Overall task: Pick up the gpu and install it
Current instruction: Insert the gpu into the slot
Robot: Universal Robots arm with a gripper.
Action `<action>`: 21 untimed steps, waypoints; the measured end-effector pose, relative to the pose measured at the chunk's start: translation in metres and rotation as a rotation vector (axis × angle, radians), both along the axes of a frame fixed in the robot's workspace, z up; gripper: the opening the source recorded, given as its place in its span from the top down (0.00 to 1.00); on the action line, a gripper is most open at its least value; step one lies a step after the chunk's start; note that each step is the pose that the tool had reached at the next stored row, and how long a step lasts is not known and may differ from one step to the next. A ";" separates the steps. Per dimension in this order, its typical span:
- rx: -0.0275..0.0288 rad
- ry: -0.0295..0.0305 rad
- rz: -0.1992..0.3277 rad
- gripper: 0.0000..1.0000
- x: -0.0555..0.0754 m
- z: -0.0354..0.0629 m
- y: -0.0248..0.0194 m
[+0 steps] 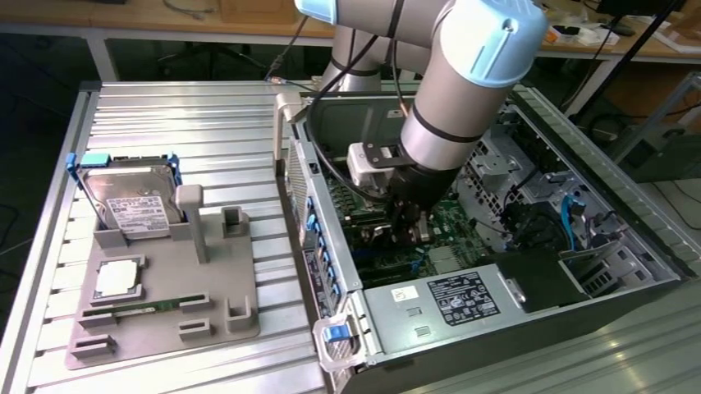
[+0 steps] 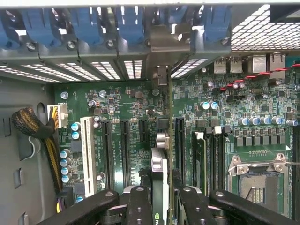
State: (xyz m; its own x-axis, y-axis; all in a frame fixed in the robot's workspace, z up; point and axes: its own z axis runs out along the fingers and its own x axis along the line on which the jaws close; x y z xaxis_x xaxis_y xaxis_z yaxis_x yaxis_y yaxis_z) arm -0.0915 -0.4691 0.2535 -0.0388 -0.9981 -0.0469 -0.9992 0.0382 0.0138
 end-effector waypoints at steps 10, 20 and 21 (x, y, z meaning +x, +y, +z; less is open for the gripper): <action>0.0008 0.0005 0.000 0.73 0.000 -0.0095 0.0008; 0.0076 0.0002 0.000 0.73 0.000 -0.0024 0.0009; 0.0076 0.0002 0.000 0.73 0.000 -0.0024 0.0009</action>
State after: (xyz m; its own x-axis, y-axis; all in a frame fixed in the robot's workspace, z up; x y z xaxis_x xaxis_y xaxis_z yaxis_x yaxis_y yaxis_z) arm -0.0914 -0.4681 0.2510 -0.0388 -0.9978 -0.0544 -0.9992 0.0381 0.0142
